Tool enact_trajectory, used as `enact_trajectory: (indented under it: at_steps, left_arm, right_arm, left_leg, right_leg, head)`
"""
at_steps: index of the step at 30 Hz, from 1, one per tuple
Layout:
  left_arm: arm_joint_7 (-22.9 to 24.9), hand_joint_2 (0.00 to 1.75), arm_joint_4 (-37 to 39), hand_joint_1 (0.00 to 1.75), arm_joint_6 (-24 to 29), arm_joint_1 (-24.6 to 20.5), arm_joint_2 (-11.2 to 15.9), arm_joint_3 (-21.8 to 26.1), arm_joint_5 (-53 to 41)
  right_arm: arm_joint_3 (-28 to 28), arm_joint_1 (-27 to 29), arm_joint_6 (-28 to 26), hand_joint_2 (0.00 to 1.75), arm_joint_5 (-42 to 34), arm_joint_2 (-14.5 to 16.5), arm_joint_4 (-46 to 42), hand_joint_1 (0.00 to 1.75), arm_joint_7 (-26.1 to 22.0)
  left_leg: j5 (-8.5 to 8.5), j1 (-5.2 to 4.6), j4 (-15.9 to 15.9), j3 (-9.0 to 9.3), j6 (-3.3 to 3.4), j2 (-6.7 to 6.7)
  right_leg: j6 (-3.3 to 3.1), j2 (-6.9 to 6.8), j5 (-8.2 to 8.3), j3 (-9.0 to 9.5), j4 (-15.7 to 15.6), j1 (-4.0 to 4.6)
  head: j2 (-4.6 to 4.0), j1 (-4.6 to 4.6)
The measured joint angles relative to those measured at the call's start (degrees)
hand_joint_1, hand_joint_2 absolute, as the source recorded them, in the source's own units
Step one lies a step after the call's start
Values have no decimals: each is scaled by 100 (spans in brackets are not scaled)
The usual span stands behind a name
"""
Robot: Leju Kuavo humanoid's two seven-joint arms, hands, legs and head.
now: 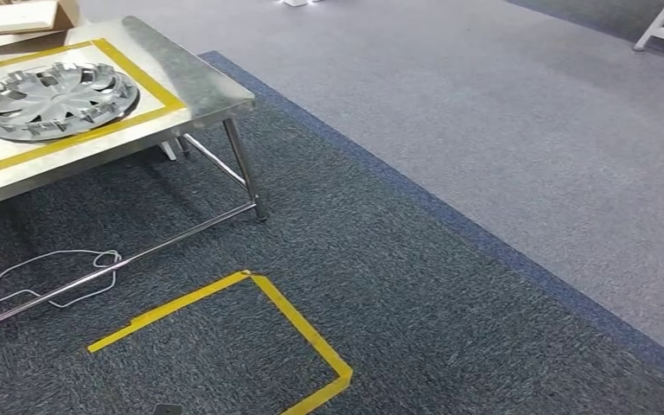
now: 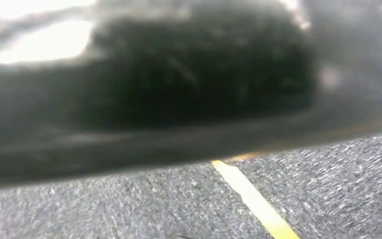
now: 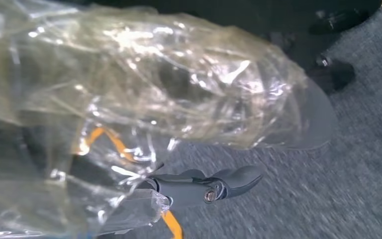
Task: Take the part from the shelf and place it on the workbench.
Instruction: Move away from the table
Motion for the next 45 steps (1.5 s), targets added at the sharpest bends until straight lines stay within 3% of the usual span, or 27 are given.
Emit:
enact_trajectory:
  at_steps: [1,3,5,7,9,10,12,13,15,17,19,21,23,24,25,26,28,30,32,34,36,38,39,40,41,43,45]
  left_arm:
    - [-22,0,0,0,-31,-4,-2,2,-17]
    - [-78,0,0,0,-92,-17,-1,2,-48]
    - [-127,0,-1,0,-139,-17,-2,2,-63]
    - [-145,0,-1,0,-160,-7,-3,2,-68]
    - [-145,0,-1,0,-161,-10,-6,2,-72]
    - [-144,0,-1,0,-161,-15,-8,2,-73]
    - [-142,0,-1,0,-161,-23,-16,2,-75]
    - [-141,0,-1,0,-161,-25,-20,2,-75]
    - [-141,0,-1,0,-161,-33,-25,1,-76]
    - [-141,0,-1,0,-161,-45,-28,1,-76]
    - [-141,0,0,0,-161,-52,-30,2,-77]
    - [-139,0,1,0,-161,-44,-28,2,-78]
    - [-136,0,1,0,-161,-26,-27,2,-78]
    - [-134,0,0,0,-161,-20,-26,2,-78]
    - [-133,0,0,0,-161,-17,-26,2,-78]
    - [-133,0,0,0,-161,-18,-26,2,-78]
    - [-133,0,1,0,-161,-17,-22,2,-79]
    - [-130,0,0,0,-161,-23,-18,1,-79]
    - [-127,0,0,0,-161,-33,-22,1,-78]
    - [-132,0,0,0,-161,-43,-31,2,-79]
    - [-143,0,0,0,-162,-38,-35,2,-89]
    - [-150,0,0,0,-163,-26,-34,2,-108]
    - [-153,0,0,0,-163,-26,-34,2,-116]
    - [-155,0,-1,0,-165,-31,-35,1,-122]
    - [-158,0,-1,0,-170,-37,-38,1,-126]
    - [-165,0,0,0,-186,-44,-42,0,-131]
    - [-168,0,0,0,-199,-50,-39,0,-139]
  right_arm:
    - [4,12,6,0,-7,1,1,0,3]
    - [5,38,19,0,-20,0,3,0,21]
    - [5,32,38,0,-23,-1,3,0,42]
    - [5,22,52,0,-19,-1,3,0,52]
    - [5,41,57,0,-10,-1,3,0,68]
    - [5,53,59,0,-6,-3,3,0,79]
    - [5,54,59,0,0,-7,3,0,99]
    - [5,45,60,0,1,-9,3,0,103]
    - [5,33,62,0,2,-9,3,0,107]
    - [5,45,62,0,2,-9,3,0,108]
    - [5,48,62,0,3,-10,3,0,108]
    - [5,39,62,0,4,-11,3,0,108]
    - [5,43,64,0,4,-11,3,0,109]
    - [5,49,65,0,4,-11,3,0,109]
    - [5,53,64,0,4,-11,3,0,109]
    - [5,53,64,0,4,-11,3,0,108]
    - [5,41,64,0,4,-10,4,0,108]
    - [5,35,64,0,5,-9,5,0,108]
    - [5,55,62,0,15,-11,5,0,110]
    - [5,68,57,0,28,-16,5,0,117]
    - [5,49,52,0,34,-18,5,0,128]
    - [5,40,51,0,36,-19,5,0,135]
    - [5,47,51,0,37,-20,5,0,138]
    - [5,57,51,0,37,-22,5,0,142]
    - [5,64,52,0,37,-27,5,0,146]
    - [5,55,57,0,42,-37,5,0,154]
    - [5,33,70,0,55,-40,5,0,162]
  left_leg:
    - [-3,-3,-28,7,19,48]
    - [23,4,-78,25,87,173]
    - [31,9,-110,39,138,329]
    - [22,-2,-107,36,154,500]
    - [11,-6,-104,40,149,659]
    - [2,-6,-103,51,139,725]
    - [-26,-22,-99,87,100,837]
    - [-44,-36,-95,104,71,883]
    - [-67,-57,-91,135,11,967]
    - [-92,-41,-88,166,-53,1026]
    - [-294,-15,138,99,-114,840]
    - [-690,1,805,-179,-144,566]
    - [-921,2,1462,-492,-146,484]
    - [-865,1,1542,-549,-139,474]
    - [-691,1,1389,-504,-126,459]
    - [-443,2,1053,-374,-106,409]
    - [-77,15,319,-87,-59,163]
    - [-12,16,2,23,-32,4]
    - [-8,10,-38,23,1,87]
    - [15,20,-80,35,68,218]
    - [14,15,-99,40,122,383]
    - [5,-2,-95,36,141,556]
    - [0,-6,-94,37,140,634]
    - [-6,-7,-93,42,134,705]
    - [-14,-7,-92,55,123,770]
    - [-47,-27,-85,91,76,882]
    - [-73,-58,-78,124,14,973]
  right_leg:
    - [41,47,10,-40,-6,-14]
    - [115,-108,-77,-135,107,-20]
    - [169,-420,-397,-397,628,-18]
    - [221,-552,-746,-772,1381,-36]
    - [250,-591,-734,-871,1596,-51]
    - [250,-626,-572,-734,1351,-53]
    - [212,-854,-216,-273,526,-36]
    - [174,-959,-110,-83,207,-22]
    - [93,-1030,-72,12,-8,7]
    - [20,-909,-50,-7,-22,3]
    - [-56,-792,-10,26,-50,-22]
    - [-101,-662,16,37,-57,-30]
    - [-110,-510,20,34,-53,-19]
    - [-110,-427,19,38,-50,-12]
    - [-110,-345,19,46,-48,-8]
    - [-107,-265,18,57,-45,-6]
    - [-82,-118,13,52,-24,1]
    - [-18,-1,21,-9,-1,-7]
    - [61,85,36,-91,2,-29]
    - [117,-99,-87,-208,178,-26]
    - [155,-424,-442,-502,798,-21]
    - [194,-554,-762,-855,1527,-41]
    - [209,-574,-784,-922,1681,-50]
    - [218,-595,-694,-870,1602,-59]
    - [219,-642,-516,-695,1294,-64]
    - [195,-894,-182,-228,473,-55]
    - [130,-1053,-80,11,60,-29]
  head:
    - [0,-2]
    - [0,16]
    - [0,51]
    - [0,63]
    - [0,63]
    - [0,64]
    - [0,66]
    - [0,58]
    - [0,42]
    - [0,36]
    - [0,16]
    - [0,-8]
    - [0,-10]
    - [0,-10]
    - [0,-9]
    - [0,-10]
    - [0,-6]
    - [0,-4]
    - [0,-5]
    - [0,20]
    - [0,50]
    - [0,57]
    - [0,57]
    - [0,61]
    - [0,60]
    - [0,63]
    - [0,45]
